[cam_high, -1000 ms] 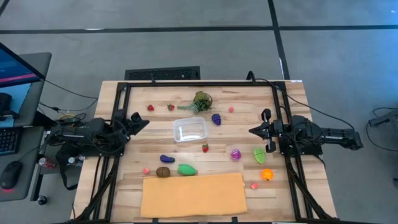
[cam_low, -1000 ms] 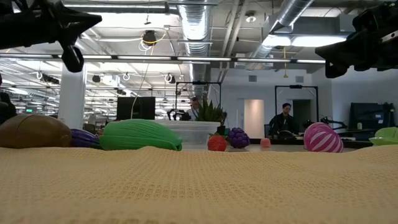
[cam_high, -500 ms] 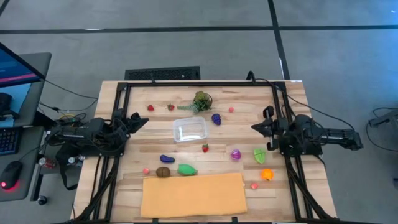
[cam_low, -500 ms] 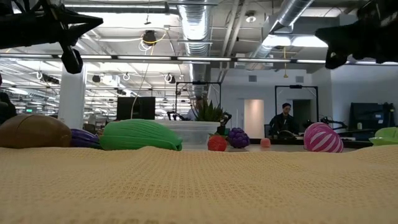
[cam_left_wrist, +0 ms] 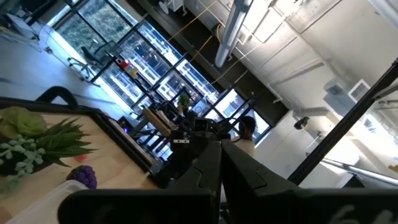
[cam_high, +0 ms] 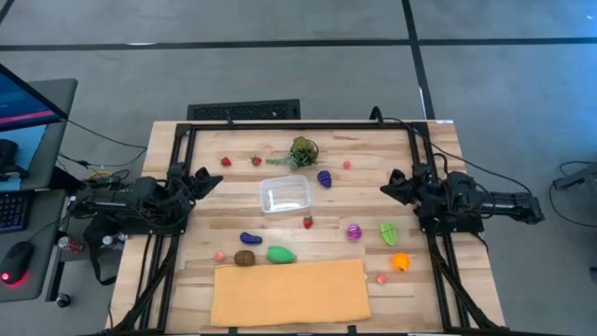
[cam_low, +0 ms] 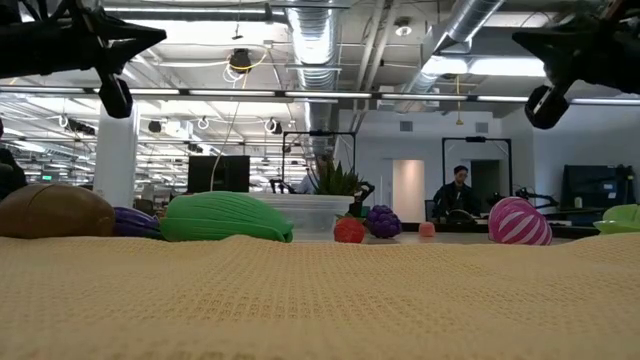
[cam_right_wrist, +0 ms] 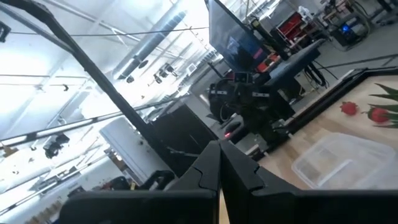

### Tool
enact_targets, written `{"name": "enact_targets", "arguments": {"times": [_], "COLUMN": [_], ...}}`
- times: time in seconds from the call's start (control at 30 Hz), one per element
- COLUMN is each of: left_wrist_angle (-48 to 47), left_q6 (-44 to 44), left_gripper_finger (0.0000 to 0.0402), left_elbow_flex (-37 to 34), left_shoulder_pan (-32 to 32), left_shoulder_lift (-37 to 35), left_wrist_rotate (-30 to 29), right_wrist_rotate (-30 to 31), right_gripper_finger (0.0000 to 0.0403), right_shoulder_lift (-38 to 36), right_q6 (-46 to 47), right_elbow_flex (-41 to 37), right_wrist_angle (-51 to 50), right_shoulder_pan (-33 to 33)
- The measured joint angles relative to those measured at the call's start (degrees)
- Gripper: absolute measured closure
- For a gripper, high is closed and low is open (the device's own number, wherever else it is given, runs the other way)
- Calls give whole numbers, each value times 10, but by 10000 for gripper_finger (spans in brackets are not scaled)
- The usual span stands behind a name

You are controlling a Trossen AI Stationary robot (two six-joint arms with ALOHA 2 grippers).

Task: Pick and placing Produce into tupperware
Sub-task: Put the top right pink peach into the transparent bin

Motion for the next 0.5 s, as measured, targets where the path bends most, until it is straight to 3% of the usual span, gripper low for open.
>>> {"name": "enact_targets", "arguments": {"times": [0.5], "left_wrist_angle": [-14], "left_q6": [69], "left_gripper_finger": [402], "left_elbow_flex": [0], "left_shoulder_pan": [0], "left_shoulder_lift": [0], "left_wrist_rotate": [-105], "right_wrist_rotate": [33], "right_gripper_finger": [403], "right_shoulder_lift": [0], "right_q6": [-4], "right_elbow_flex": [0], "right_wrist_angle": [-13], "right_shoulder_pan": [-2]}}
